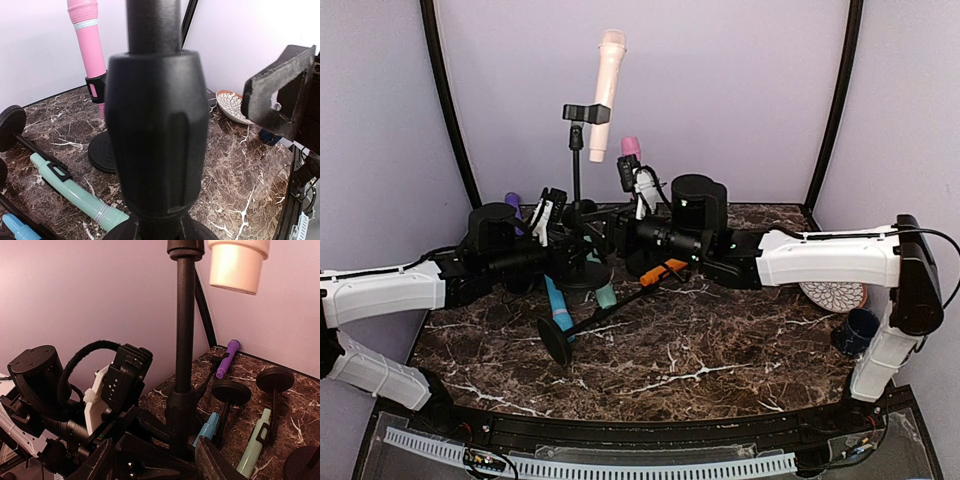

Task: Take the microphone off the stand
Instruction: Unscrew the knob on the stand of the microphone stand.

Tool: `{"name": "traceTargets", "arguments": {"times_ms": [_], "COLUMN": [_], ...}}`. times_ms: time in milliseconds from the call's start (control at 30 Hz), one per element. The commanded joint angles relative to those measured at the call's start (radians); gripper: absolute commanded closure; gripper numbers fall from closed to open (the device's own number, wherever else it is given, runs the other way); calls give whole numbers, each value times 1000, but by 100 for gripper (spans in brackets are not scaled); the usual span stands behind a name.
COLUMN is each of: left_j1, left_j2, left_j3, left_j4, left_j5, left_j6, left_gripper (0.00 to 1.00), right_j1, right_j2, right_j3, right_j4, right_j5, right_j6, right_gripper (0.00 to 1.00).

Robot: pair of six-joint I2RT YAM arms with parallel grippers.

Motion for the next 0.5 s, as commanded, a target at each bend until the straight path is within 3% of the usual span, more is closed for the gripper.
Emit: {"name": "traceTargets", "arguments": {"times_ms": [0, 267, 467], "left_j1": [0, 1, 1], "left_j2": [-50, -52, -46], "left_j3": [7, 5, 5], "left_j4": [79, 82, 93], "left_j5": [-24, -19, 9], "left_j6": [9, 5, 12], "left_gripper": [100, 100, 100], "right_j1": [40, 54, 53], "right_j2": [49, 114, 161], "right_j3": [102, 238, 304], "right_j4": [-99, -263, -287], "right_j5": [145, 265, 215], "right_j6": [-16, 0, 7], "right_gripper": [46, 50, 51]}}
